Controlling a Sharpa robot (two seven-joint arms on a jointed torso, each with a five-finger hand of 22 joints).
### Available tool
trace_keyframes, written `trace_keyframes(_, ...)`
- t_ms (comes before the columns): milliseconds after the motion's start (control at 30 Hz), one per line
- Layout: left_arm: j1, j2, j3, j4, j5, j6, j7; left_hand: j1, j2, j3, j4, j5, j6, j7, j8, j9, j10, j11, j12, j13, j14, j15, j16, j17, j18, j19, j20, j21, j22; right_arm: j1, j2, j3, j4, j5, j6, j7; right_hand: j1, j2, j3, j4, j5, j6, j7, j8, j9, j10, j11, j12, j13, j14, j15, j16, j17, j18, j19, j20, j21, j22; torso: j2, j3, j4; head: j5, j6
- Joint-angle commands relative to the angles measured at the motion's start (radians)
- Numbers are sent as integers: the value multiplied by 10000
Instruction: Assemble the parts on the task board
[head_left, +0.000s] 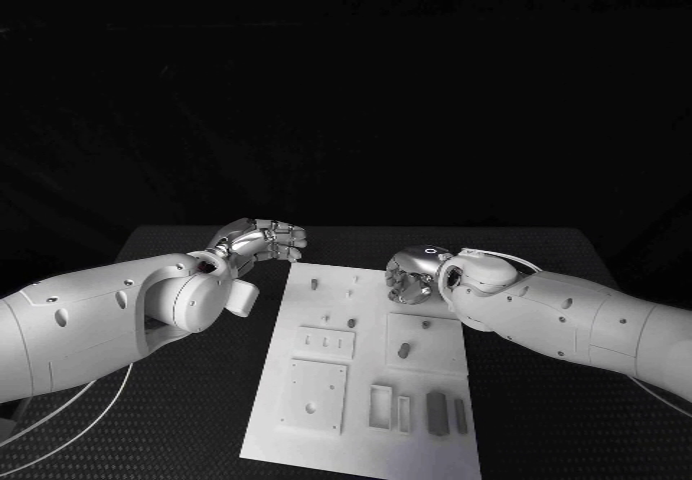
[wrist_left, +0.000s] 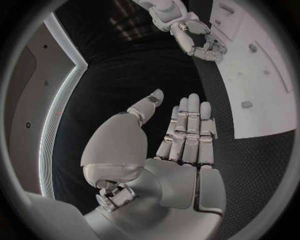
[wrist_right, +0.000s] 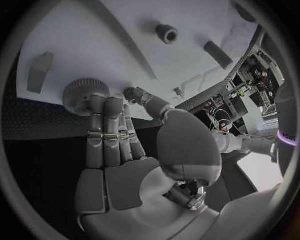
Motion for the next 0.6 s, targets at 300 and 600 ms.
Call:
trace_keyframes(300, 17, 84, 12, -65, -43, 173, 65, -110, -2, 22, -59, -4, -31, 7, -42, 12, -46, -5, -74, -9, -21, 37, -43, 11, -4, -58, -12, 20, 10, -163, 64, -82, 31, -466, 560, -114, 54, 88, 95, 25, -191, 332, -106, 145, 97, 317, -58, 106, 159, 71, -115, 283, 100, 303, 70, -64, 266, 280, 99, 1, 9, 6, -41)
trace_keyframes(600, 17, 66, 12, -83, -44, 175, 46, -125, 3, 24, -55, -8, -26, 7, -42, 17, -47, -2, -79, -9, -22, 39, -46, 14, -5, -61, -10, 20, 11, -203, 95, -82, 124, -892, 602, -217, 110, 116, 336, -67, -233, 931, -381, 385, 443, 931, -333, 324, 704, 24, -385, 1321, 730, 303, 159, -318, 1427, 276, 120, -5, 11, -44, -57)
